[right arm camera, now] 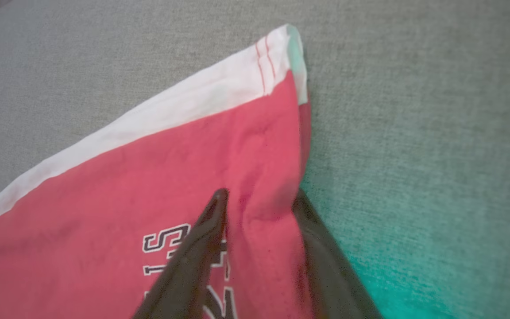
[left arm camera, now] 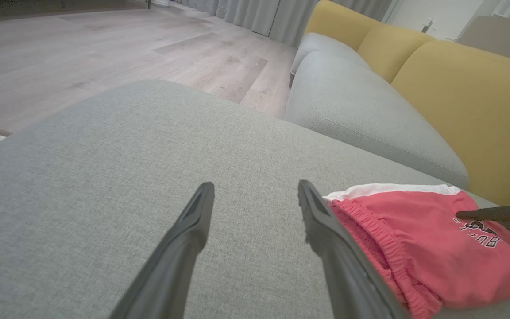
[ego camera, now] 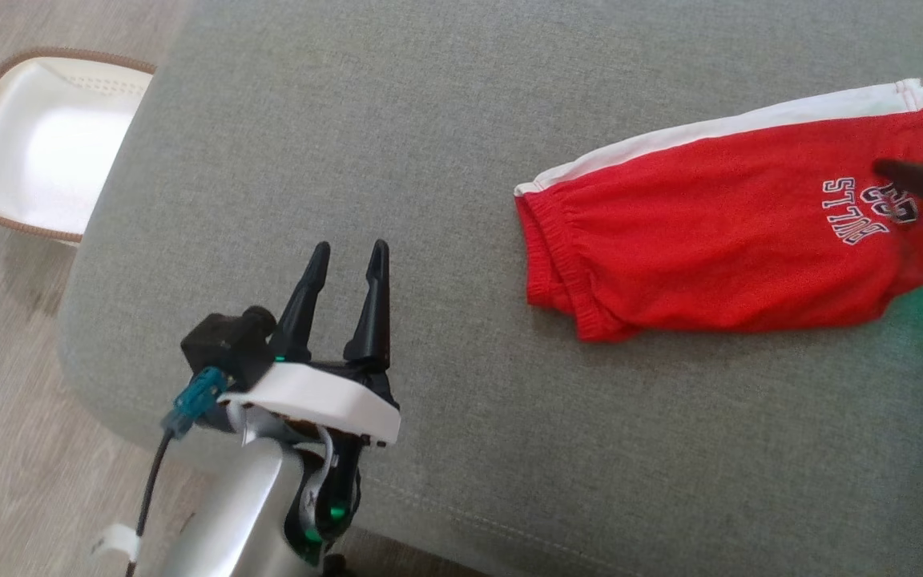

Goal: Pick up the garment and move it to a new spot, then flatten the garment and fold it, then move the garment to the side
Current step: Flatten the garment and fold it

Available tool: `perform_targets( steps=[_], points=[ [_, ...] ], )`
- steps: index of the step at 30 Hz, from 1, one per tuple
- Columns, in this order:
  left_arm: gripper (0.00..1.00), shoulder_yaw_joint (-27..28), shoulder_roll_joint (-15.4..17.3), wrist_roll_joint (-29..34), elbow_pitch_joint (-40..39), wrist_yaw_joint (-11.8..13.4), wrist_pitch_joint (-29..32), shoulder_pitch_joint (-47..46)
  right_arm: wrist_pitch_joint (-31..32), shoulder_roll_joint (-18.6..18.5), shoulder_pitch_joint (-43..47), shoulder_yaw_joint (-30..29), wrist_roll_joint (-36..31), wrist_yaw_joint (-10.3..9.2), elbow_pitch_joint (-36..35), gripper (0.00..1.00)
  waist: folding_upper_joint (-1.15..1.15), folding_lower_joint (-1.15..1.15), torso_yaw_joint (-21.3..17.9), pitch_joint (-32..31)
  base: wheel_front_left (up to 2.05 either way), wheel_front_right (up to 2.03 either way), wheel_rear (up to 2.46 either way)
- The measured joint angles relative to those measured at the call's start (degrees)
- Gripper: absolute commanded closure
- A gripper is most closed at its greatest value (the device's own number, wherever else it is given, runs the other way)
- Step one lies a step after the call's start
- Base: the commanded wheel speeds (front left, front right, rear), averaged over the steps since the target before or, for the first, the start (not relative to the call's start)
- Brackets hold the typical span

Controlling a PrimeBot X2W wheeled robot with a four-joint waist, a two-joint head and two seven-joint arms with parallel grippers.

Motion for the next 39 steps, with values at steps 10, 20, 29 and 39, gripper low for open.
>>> perform_targets(
  steps=[10,20,29,39],
  points=[
    [0.00,6.83,-2.07,7.27,0.41,-2.92,0.00,2.47,-11.93,1.77,4.20,-0.42,-1.70,0.00,-2.50,1.00,0.00,0.00,-2.21,-2.10,0.00,0.00,0.00],
    [0.00,9.60,-2.57,10.78,1.79,-5.37,0.00,5.87,-20.40,1.48,8.94,-1.94,-2.08,0.00,-1.38,1.00,0.00,0.00,-8.75,-6.24,0.00,0.00,0.00],
    [0.00,10.22,-2.70,11.36,2.78,-6.02,0.00,5.99,-23.95,2.60,9.45,-2.49,-2.79,0.00,1.29,1.00,0.00,0.00,-11.84,-8.79,0.00,0.00,0.00],
    [0.00,9.13,-2.72,10.55,4.36,-6.41,0.00,7.73,-23.04,11.34,6.08,0.70,-8.37,0.00,-4.30,1.00,0.00,0.00,-8.60,-10.37,0.00,0.00,0.00]
  ],
)
